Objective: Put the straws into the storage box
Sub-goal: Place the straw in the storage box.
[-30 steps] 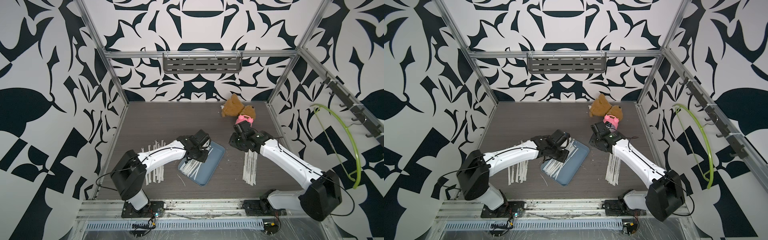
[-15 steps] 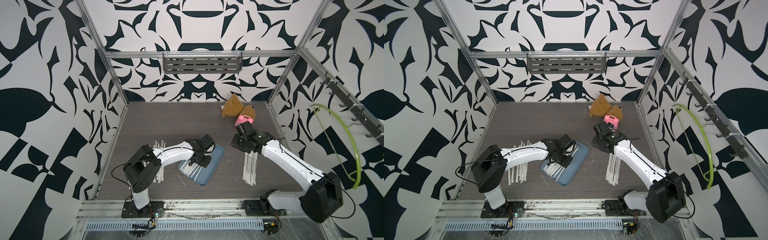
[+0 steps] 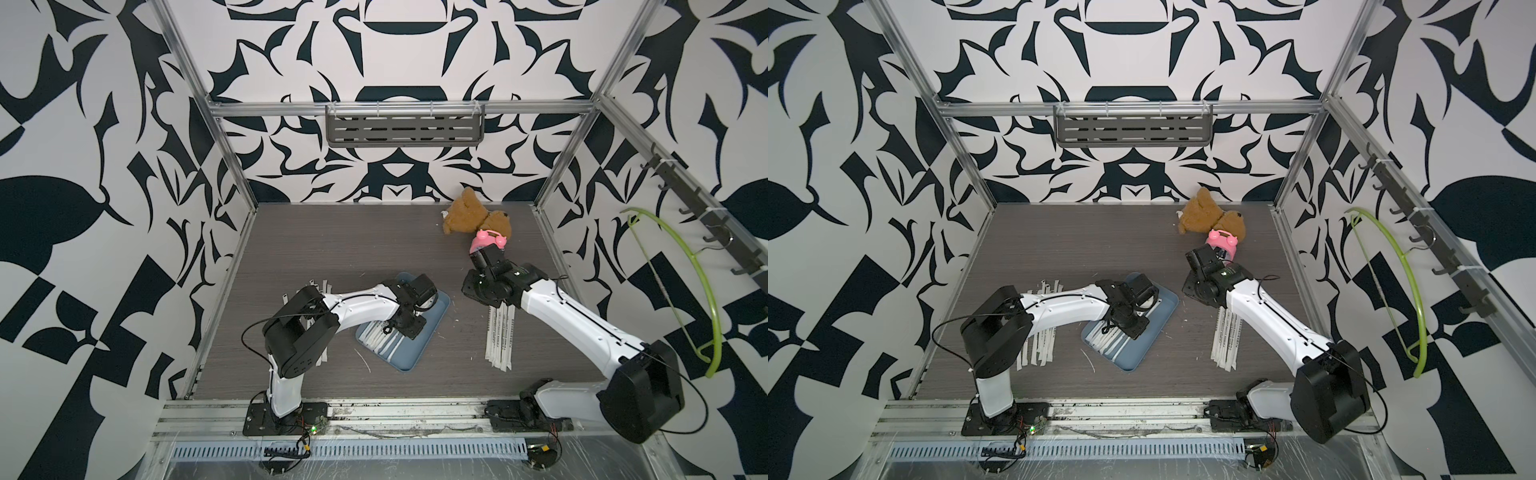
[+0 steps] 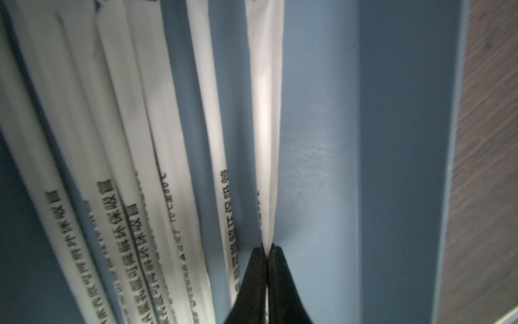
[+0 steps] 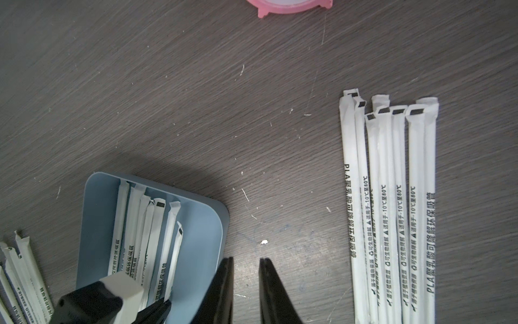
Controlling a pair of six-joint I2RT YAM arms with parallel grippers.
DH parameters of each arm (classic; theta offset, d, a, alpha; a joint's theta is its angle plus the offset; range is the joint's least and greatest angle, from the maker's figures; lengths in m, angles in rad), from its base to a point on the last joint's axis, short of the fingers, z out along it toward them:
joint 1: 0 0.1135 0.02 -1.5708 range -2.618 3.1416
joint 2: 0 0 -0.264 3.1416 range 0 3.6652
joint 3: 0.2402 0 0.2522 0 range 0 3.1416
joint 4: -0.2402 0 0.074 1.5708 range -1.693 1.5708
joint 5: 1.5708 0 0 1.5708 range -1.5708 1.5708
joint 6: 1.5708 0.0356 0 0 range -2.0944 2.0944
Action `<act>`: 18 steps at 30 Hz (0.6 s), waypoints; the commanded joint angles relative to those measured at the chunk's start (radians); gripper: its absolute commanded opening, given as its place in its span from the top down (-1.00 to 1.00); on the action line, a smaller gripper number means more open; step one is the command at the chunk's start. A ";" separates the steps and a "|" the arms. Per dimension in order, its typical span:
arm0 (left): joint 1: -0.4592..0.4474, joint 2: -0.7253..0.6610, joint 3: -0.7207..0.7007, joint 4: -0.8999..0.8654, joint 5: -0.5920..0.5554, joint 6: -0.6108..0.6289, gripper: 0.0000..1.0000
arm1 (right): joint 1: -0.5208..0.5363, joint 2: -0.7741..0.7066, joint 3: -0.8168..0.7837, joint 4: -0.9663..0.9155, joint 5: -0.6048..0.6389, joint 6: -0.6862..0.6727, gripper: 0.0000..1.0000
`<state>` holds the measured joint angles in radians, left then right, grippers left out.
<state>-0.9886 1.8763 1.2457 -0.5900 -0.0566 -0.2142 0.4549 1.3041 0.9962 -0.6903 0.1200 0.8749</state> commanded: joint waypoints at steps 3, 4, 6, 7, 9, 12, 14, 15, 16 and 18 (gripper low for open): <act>-0.002 0.030 0.023 -0.049 -0.026 0.013 0.81 | -0.002 -0.001 -0.001 0.015 -0.003 0.002 0.56; -0.002 0.031 0.024 -0.051 -0.030 0.015 0.78 | -0.002 0.001 -0.002 0.016 -0.003 0.001 0.56; -0.002 0.030 0.024 -0.055 -0.035 0.017 0.72 | -0.002 0.000 -0.002 0.018 -0.005 0.001 0.55; -0.002 0.030 0.026 -0.057 -0.037 0.016 0.68 | -0.002 0.000 -0.004 0.018 -0.005 0.001 0.56; -0.002 0.031 0.031 -0.059 -0.037 0.015 0.65 | -0.002 -0.003 -0.005 0.017 -0.005 0.001 0.56; -0.002 0.030 0.032 -0.059 -0.034 0.008 0.63 | -0.002 -0.008 -0.008 0.015 -0.004 0.001 0.56; -0.002 0.028 0.039 -0.059 -0.029 0.004 0.62 | -0.002 -0.011 -0.011 0.014 -0.003 0.001 0.55; -0.002 0.027 0.041 -0.059 -0.028 0.002 0.63 | -0.002 -0.012 -0.012 0.014 -0.003 0.001 0.56; -0.002 0.024 0.044 -0.061 -0.027 0.001 0.63 | -0.002 -0.014 -0.011 0.012 -0.002 -0.001 0.56; -0.002 0.015 0.051 -0.066 -0.024 -0.001 0.63 | -0.002 -0.018 -0.013 0.007 0.000 -0.004 0.56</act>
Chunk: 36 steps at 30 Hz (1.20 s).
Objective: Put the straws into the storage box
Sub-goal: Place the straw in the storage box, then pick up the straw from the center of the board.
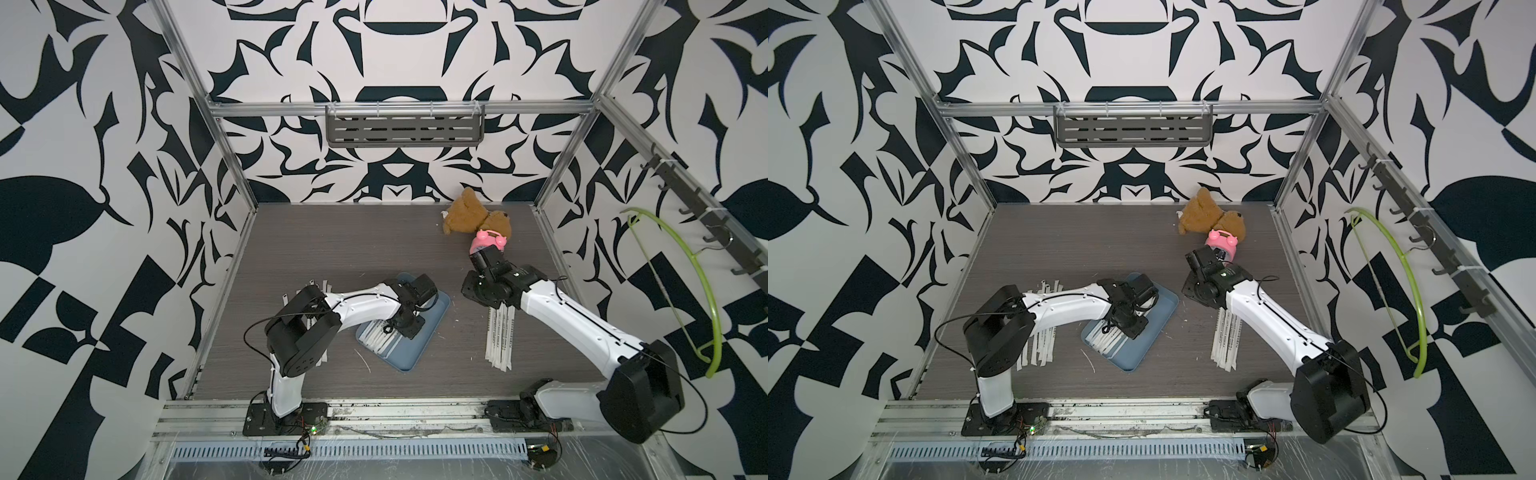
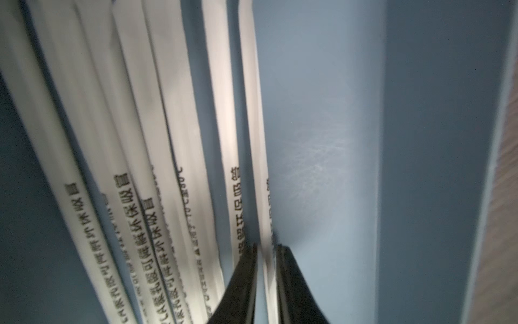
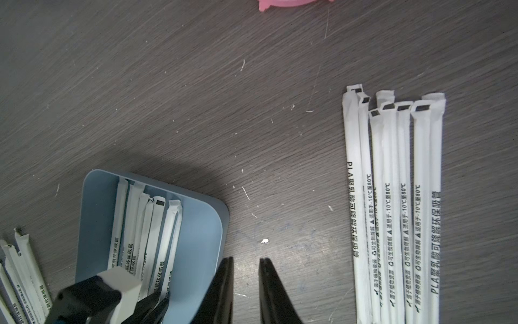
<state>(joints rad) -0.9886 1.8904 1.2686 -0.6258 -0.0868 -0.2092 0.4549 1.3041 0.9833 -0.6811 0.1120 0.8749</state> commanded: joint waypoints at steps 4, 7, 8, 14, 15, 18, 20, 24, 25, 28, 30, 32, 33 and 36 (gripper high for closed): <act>-0.002 -0.043 0.052 -0.050 0.012 -0.012 0.62 | -0.022 -0.033 -0.008 -0.039 0.006 -0.029 0.56; -0.002 -0.096 0.069 -0.062 0.004 -0.018 0.61 | -0.056 -0.055 -0.025 -0.102 0.008 -0.067 0.56; -0.002 -0.116 0.071 -0.064 -0.006 -0.019 0.60 | -0.071 -0.065 -0.035 -0.129 0.014 -0.084 0.55; 0.053 -0.245 0.013 -0.035 -0.063 -0.055 0.27 | -0.154 -0.103 -0.129 -0.235 0.012 -0.168 0.55; 0.075 -0.267 -0.010 -0.018 -0.064 -0.062 0.19 | -0.161 -0.097 -0.138 -0.243 0.013 -0.182 0.55; 0.154 -0.331 -0.076 0.036 -0.057 -0.085 0.00 | -0.168 -0.069 -0.159 -0.253 0.017 -0.203 0.55; 0.204 -0.368 -0.110 0.065 -0.057 -0.097 -0.06 | -0.168 -0.047 -0.163 -0.241 0.019 -0.210 0.54; 0.271 -0.425 -0.155 0.102 -0.067 -0.098 -0.16 | -0.168 0.022 -0.153 -0.200 0.010 -0.232 0.49; 0.284 -0.436 -0.163 0.110 -0.067 -0.098 -0.18 | -0.168 0.044 -0.149 -0.184 0.007 -0.236 0.48; 0.310 -0.458 -0.181 0.128 -0.068 -0.096 -0.21 | -0.168 0.083 -0.149 -0.141 -0.001 -0.240 0.47; 0.315 -0.461 -0.192 0.129 -0.067 -0.096 -0.22 | -0.170 0.100 -0.158 -0.107 -0.016 -0.239 0.47; 0.315 -0.457 -0.201 0.128 -0.065 -0.107 -0.22 | -0.169 0.120 -0.164 -0.085 -0.031 -0.236 0.47; 0.315 -0.457 -0.208 0.129 -0.062 -0.114 -0.22 | -0.169 0.128 -0.169 -0.075 -0.037 -0.234 0.47; 0.315 -0.469 -0.231 0.140 -0.069 -0.135 -0.23 | -0.170 0.144 -0.179 -0.052 -0.050 -0.234 0.49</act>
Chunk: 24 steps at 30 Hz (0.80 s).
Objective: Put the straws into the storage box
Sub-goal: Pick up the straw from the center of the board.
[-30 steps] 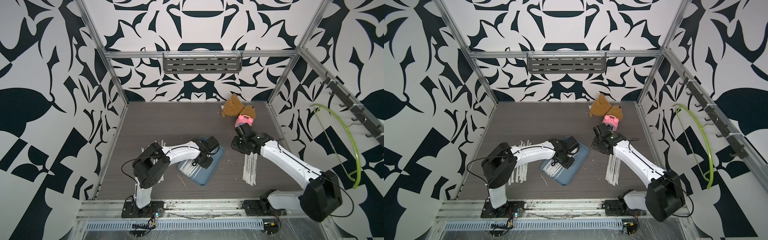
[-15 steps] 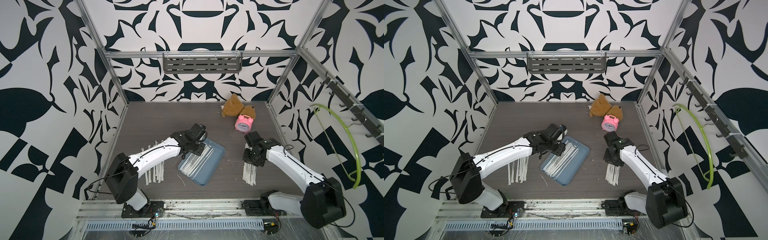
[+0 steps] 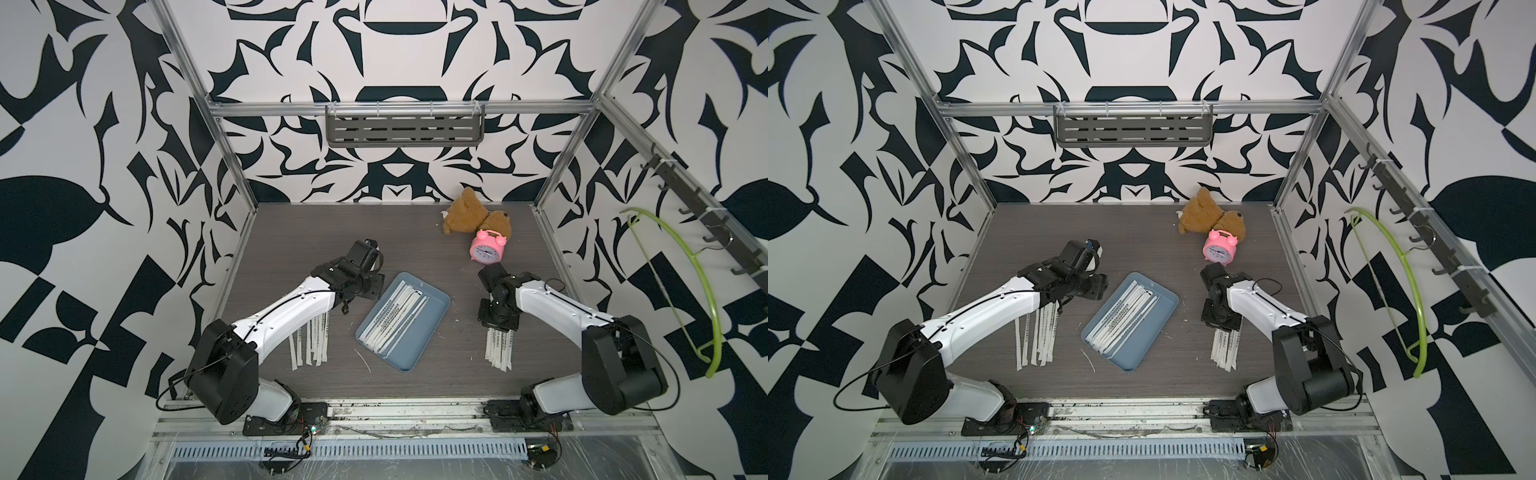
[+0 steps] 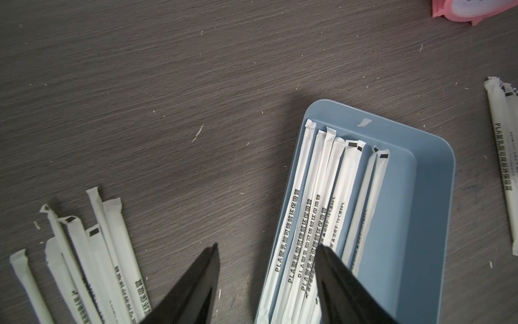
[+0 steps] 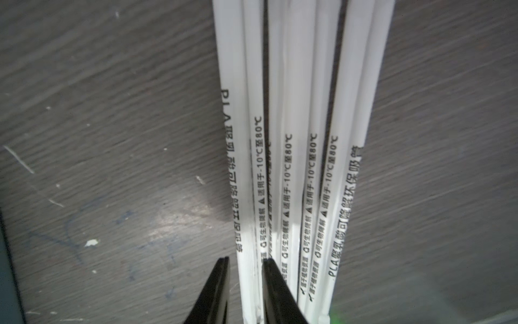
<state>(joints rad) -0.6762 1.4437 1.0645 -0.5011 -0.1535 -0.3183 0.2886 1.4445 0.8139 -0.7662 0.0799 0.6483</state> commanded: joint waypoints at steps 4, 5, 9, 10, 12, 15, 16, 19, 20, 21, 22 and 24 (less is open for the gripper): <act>0.002 -0.035 -0.039 0.020 -0.023 -0.030 -0.24 | -0.003 0.013 -0.021 0.053 -0.032 -0.006 0.52; 0.004 -0.034 -0.040 0.017 -0.028 -0.029 -0.24 | -0.003 0.014 -0.022 0.059 -0.040 -0.007 0.54; 0.011 -0.032 -0.048 0.018 -0.050 -0.035 -0.26 | -0.002 0.012 -0.022 0.073 -0.074 -0.010 0.57; 0.014 -0.035 -0.053 0.021 -0.052 -0.040 -0.27 | -0.002 0.011 -0.019 0.071 -0.080 -0.011 0.58; 0.022 -0.047 -0.065 0.026 -0.052 -0.052 -0.28 | 0.001 0.000 -0.010 0.065 -0.098 -0.012 0.58; 0.027 -0.064 -0.084 0.034 -0.053 -0.071 -0.29 | 0.001 -0.016 0.009 0.045 -0.124 -0.022 0.55; 0.027 -0.067 -0.090 0.038 -0.051 -0.078 -0.29 | 0.001 -0.020 0.012 0.046 -0.137 -0.025 0.52; 0.028 -0.075 -0.109 0.049 -0.043 -0.104 -0.29 | -0.006 -0.015 0.037 0.002 -0.109 -0.044 0.45; 0.028 -0.077 -0.119 0.056 -0.041 -0.112 -0.29 | -0.011 -0.008 0.048 -0.019 -0.085 -0.050 0.44; 0.028 -0.077 -0.127 0.061 -0.039 -0.117 -0.29 | -0.018 -0.005 0.054 -0.039 -0.056 -0.050 0.43; 0.029 -0.078 -0.133 0.065 -0.040 -0.119 -0.29 | -0.026 -0.008 0.054 -0.048 -0.038 -0.051 0.43; 0.028 -0.082 -0.144 0.069 -0.048 -0.117 -0.29 | -0.050 -0.012 0.052 -0.066 -0.019 -0.057 0.41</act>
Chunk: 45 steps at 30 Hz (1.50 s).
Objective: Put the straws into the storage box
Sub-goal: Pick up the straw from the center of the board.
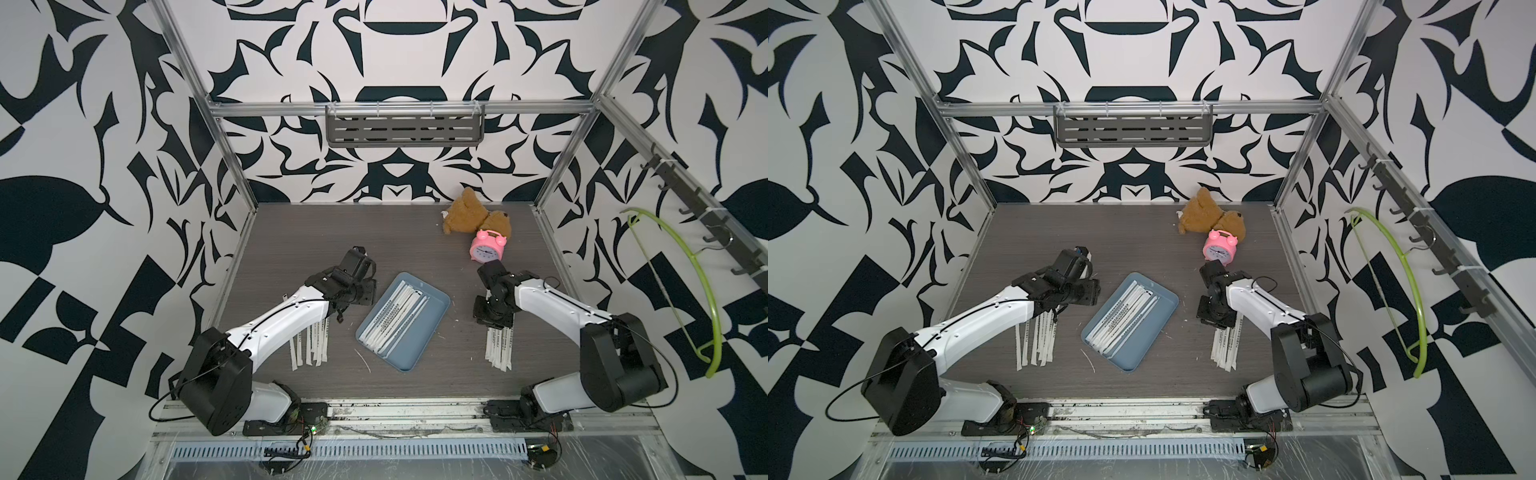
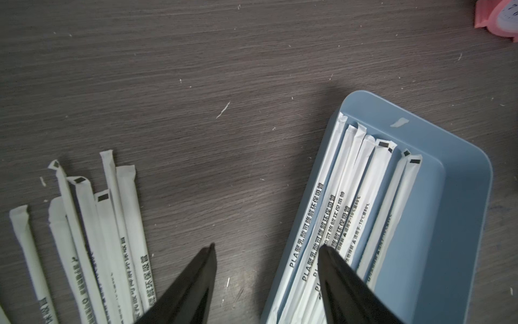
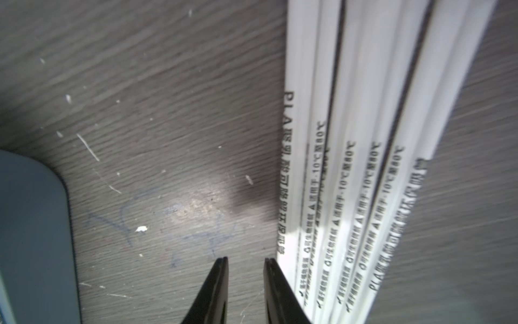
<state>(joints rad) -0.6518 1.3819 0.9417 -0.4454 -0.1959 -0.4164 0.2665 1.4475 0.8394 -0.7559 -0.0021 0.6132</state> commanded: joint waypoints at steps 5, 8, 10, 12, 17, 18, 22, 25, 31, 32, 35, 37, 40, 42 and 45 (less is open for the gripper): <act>0.013 -0.005 -0.035 0.021 -0.003 -0.006 -0.29 | -0.041 0.021 0.027 -0.068 0.065 -0.044 0.40; 0.015 0.002 -0.035 0.020 0.002 -0.004 -0.29 | -0.042 0.052 0.023 -0.039 0.060 -0.048 0.41; 0.015 0.000 -0.043 0.023 0.007 -0.005 -0.29 | -0.043 0.065 0.024 -0.023 0.056 -0.047 0.45; 0.015 -0.002 -0.051 0.025 0.010 -0.007 -0.29 | -0.042 0.071 0.030 -0.020 0.055 -0.047 0.50; 0.015 0.008 -0.066 0.036 0.025 -0.017 -0.30 | -0.042 0.081 0.030 -0.008 0.052 -0.049 0.53; 0.015 0.009 -0.065 0.039 0.030 -0.020 -0.29 | -0.043 0.089 0.027 0.002 0.047 -0.049 0.54; 0.015 0.014 -0.064 0.043 0.033 -0.016 -0.30 | -0.042 0.116 0.018 0.028 0.043 -0.050 0.57; 0.014 0.021 -0.068 0.050 0.031 -0.010 -0.29 | -0.042 0.119 0.015 0.032 0.028 -0.051 0.61; 0.015 0.040 -0.070 0.063 0.039 -0.013 -0.29 | -0.037 0.072 0.001 0.028 -0.031 -0.027 0.70; 0.015 0.041 -0.070 0.063 0.042 -0.013 -0.29 | -0.036 0.065 -0.001 0.029 -0.049 -0.026 0.70; 0.015 0.042 -0.073 0.065 0.043 -0.016 -0.29 | -0.030 0.057 -0.011 0.049 -0.131 -0.012 0.69; 0.014 0.042 -0.070 0.065 0.043 -0.013 -0.29 | -0.029 0.061 -0.013 0.055 -0.165 -0.002 0.59; 0.015 0.045 -0.067 0.069 0.042 -0.013 -0.29 | -0.029 0.058 -0.003 0.050 -0.161 -0.004 0.48; 0.015 0.046 -0.063 0.067 0.048 -0.018 -0.28 | -0.030 0.066 0.029 0.003 -0.096 -0.020 0.43; 0.015 0.047 -0.062 0.069 0.050 -0.019 -0.28 | -0.030 0.077 0.056 -0.015 -0.043 -0.030 0.43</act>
<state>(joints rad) -0.6411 1.4158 0.8848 -0.3820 -0.1574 -0.4274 0.2317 1.5261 0.8474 -0.7292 -0.1024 0.5953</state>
